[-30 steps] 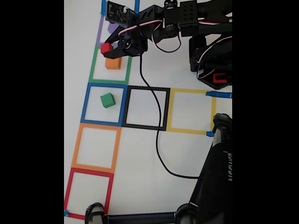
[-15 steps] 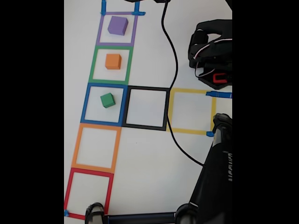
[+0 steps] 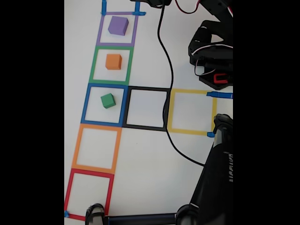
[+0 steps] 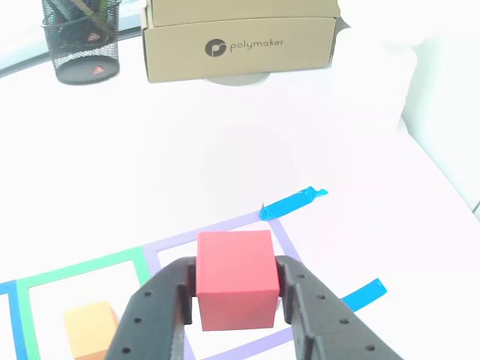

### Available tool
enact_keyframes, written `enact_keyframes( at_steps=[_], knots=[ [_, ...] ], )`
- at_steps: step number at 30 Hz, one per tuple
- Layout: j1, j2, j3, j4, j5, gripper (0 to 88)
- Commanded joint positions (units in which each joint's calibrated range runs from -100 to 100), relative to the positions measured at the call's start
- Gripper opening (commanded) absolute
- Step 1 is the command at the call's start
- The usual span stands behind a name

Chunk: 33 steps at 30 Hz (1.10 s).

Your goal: Tower of hanoi

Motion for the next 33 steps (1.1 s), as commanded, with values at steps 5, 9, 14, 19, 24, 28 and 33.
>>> enact_keyframes(
  at_steps=[5,9,14,19,24,28,33],
  knots=[
    [5.21,13.52,20.68,-40.46,0.00,2.6],
    [5.41,24.17,22.59,-54.15,0.00,2.6],
    [5.69,37.82,21.86,-68.48,0.00,2.6],
    [5.41,49.69,21.49,-81.11,0.00,2.6],
    [4.93,59.54,20.68,-90.50,0.00,2.6],
    [4.35,66.48,18.04,-94.71,0.00,2.6],
    [3.20,74.15,13.04,-98.12,0.00,2.6]
  ],
)
